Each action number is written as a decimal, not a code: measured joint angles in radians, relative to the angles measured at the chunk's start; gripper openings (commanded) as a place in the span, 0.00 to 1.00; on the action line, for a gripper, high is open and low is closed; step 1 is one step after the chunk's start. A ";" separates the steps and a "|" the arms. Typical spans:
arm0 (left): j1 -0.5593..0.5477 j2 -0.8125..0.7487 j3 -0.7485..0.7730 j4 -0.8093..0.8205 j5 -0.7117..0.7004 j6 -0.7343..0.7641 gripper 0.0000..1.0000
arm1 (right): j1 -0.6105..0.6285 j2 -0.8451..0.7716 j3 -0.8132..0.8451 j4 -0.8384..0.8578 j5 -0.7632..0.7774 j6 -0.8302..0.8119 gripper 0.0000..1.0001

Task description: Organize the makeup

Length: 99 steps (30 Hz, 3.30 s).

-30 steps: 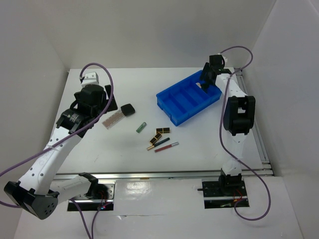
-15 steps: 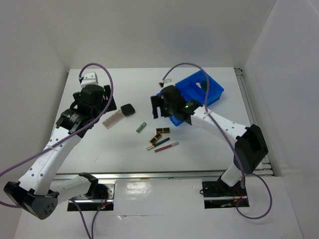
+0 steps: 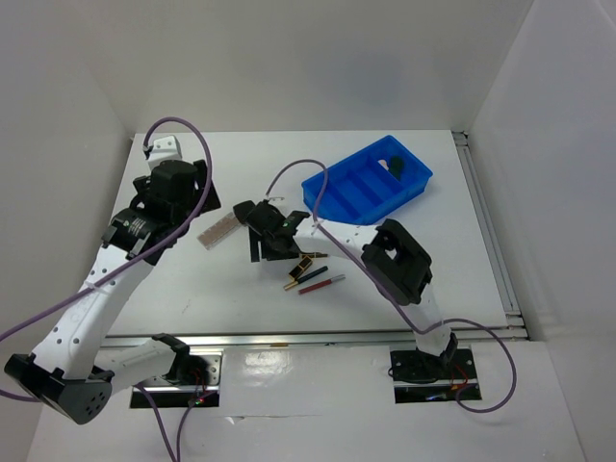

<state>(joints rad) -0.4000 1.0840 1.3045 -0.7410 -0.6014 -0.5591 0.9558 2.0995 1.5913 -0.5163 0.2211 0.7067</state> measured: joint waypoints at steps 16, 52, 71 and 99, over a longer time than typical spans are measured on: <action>0.000 -0.014 -0.020 0.006 0.017 0.003 1.00 | -0.067 0.166 0.192 -0.050 0.074 0.137 0.39; 0.000 -0.018 -0.107 0.054 0.057 0.008 1.00 | -0.637 -0.231 0.021 0.338 0.074 -0.570 0.08; 0.000 0.014 -0.105 0.053 0.069 0.009 1.00 | -0.737 0.047 0.152 0.129 0.105 -0.422 0.70; 0.000 0.020 -0.055 0.030 0.156 0.014 1.00 | -0.088 -0.301 -0.226 -0.025 0.055 -0.131 0.94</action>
<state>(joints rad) -0.4000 1.1042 1.2495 -0.7109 -0.4450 -0.5449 0.8680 1.7985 1.3655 -0.5415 0.2760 0.5758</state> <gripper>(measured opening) 1.001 0.936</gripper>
